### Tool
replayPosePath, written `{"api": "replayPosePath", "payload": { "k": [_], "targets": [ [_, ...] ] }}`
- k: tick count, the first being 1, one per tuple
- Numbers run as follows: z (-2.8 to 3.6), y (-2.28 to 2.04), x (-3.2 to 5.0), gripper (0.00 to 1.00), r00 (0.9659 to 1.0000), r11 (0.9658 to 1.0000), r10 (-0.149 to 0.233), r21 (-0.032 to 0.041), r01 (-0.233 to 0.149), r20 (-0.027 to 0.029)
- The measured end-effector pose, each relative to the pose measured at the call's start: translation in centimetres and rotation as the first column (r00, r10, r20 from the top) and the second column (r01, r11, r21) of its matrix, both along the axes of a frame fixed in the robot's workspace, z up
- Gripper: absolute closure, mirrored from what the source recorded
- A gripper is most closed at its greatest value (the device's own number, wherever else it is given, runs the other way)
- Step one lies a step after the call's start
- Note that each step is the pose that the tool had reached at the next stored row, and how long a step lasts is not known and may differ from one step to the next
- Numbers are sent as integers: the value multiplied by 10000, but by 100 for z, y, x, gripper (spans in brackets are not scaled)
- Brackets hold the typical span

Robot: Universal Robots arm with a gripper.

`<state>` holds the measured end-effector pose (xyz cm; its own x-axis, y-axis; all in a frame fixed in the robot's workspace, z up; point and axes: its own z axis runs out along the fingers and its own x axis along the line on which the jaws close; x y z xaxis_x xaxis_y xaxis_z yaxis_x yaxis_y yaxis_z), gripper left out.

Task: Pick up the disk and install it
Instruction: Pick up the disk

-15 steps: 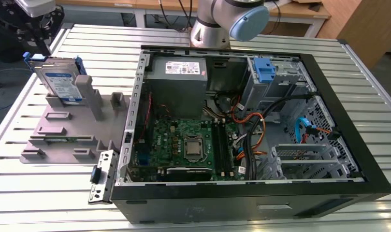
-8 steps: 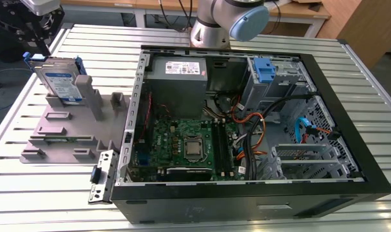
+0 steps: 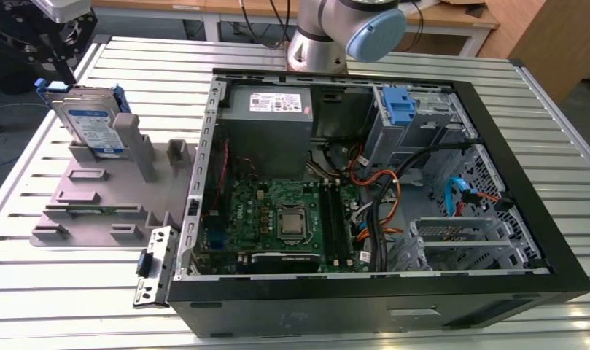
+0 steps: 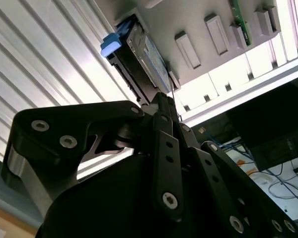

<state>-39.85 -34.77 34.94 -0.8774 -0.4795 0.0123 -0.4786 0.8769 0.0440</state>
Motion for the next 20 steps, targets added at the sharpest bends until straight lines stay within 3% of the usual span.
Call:
{"api": "replayPosePath", "payload": {
  "k": [4, 12, 15, 20],
  "targets": [
    [0, 0, 0, 89, 9982, 9982, 606, 0, -606, 0],
    [0, 0, 0, 89, 9973, 9973, 733, 0, -733, 0],
    [0, 0, 0, 89, 9922, 9922, 1244, 1, -1244, 0],
    [0, 0, 0, 89, 9915, 9915, 1300, 0, -1300, 0]
  ]
}}
